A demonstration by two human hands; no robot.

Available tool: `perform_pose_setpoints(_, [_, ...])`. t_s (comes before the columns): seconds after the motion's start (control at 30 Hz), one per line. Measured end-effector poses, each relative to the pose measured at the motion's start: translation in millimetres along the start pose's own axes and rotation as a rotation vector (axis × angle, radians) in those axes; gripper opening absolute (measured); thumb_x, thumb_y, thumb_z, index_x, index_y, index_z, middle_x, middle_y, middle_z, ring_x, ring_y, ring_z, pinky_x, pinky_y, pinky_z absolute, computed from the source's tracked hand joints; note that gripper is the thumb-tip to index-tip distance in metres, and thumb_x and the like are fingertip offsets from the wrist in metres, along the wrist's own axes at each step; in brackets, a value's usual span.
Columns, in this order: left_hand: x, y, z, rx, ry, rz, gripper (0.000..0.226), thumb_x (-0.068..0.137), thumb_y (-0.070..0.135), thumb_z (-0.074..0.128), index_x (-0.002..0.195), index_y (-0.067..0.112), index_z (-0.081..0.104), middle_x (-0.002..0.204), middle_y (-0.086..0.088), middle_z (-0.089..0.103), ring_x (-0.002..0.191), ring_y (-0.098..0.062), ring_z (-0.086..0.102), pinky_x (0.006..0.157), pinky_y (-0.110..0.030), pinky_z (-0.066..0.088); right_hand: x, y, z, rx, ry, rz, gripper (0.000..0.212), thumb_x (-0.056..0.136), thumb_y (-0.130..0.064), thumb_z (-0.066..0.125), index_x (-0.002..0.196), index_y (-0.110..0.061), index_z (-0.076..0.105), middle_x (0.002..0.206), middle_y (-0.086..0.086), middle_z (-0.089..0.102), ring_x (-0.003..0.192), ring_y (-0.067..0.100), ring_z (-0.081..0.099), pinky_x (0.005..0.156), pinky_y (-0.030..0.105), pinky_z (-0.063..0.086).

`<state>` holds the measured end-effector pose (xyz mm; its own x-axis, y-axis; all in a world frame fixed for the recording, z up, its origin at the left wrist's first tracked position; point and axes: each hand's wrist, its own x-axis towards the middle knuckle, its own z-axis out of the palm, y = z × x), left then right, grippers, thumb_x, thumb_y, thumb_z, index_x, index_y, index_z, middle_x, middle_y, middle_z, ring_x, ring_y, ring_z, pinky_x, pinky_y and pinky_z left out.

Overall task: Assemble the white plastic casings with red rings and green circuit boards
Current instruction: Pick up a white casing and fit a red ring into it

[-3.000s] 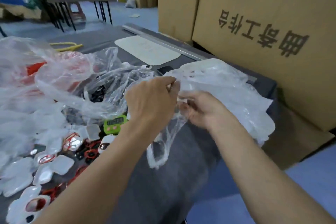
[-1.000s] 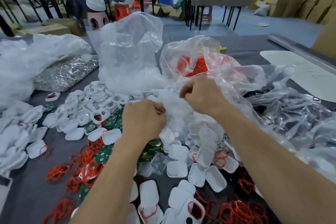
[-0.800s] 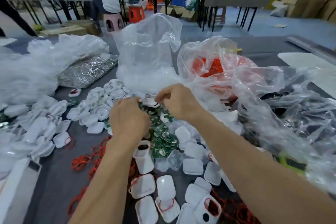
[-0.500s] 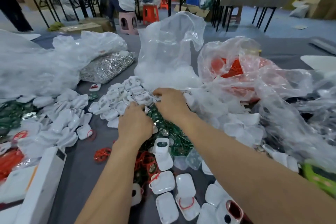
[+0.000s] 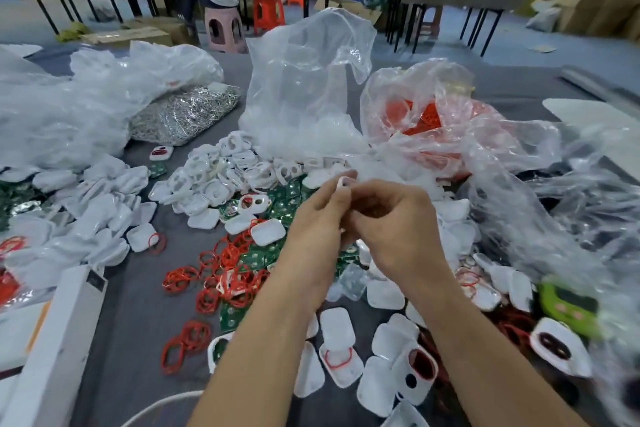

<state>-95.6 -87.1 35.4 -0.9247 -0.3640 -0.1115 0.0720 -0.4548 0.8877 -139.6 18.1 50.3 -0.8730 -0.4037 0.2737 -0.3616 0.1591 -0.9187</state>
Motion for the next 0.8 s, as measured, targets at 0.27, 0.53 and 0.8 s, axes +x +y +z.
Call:
perform_pose_setpoints(0.27, [-12,1,-16,-0.193,0.212,-0.004,0.017,0.106,0.013,0.051,0.108,0.008,0.067,0.09,-0.006,0.075,0.076,-0.014,0.071,0.074,-0.026,0.061,-46,28,-56,-0.356,0.022,0.156,0.024,0.084,-0.008,0.075,0.079,-0.03,0.081,0.064,-0.025,0.07,0.058,-0.007,0.064,0.055,0.01,0.047])
perform_pose_setpoints(0.53, [-27,-23,-4,0.018,0.13,0.028,0.022,0.094,0.0,0.067,0.112,0.012,0.066,0.105,-0.015,0.07,0.083,-0.018,0.072,0.074,-0.03,0.061,-47,20,-52,-0.574,-0.281,0.176,0.03,0.079,-0.006,0.072,0.088,-0.033,0.078,0.077,-0.021,0.066,0.067,-0.008,0.057,0.06,0.005,0.04])
perform_pose_setpoints(0.8, [-33,-48,17,0.094,-0.128,-0.049,0.03,0.101,0.005,0.058,0.117,0.024,0.076,0.102,-0.009,0.073,0.09,-0.018,0.073,0.074,-0.03,0.06,-50,29,-112,-1.072,-0.179,0.366,0.017,0.086,-0.021,0.073,0.098,-0.032,0.075,0.103,-0.002,0.075,0.094,0.023,0.068,0.083,0.039,0.06])
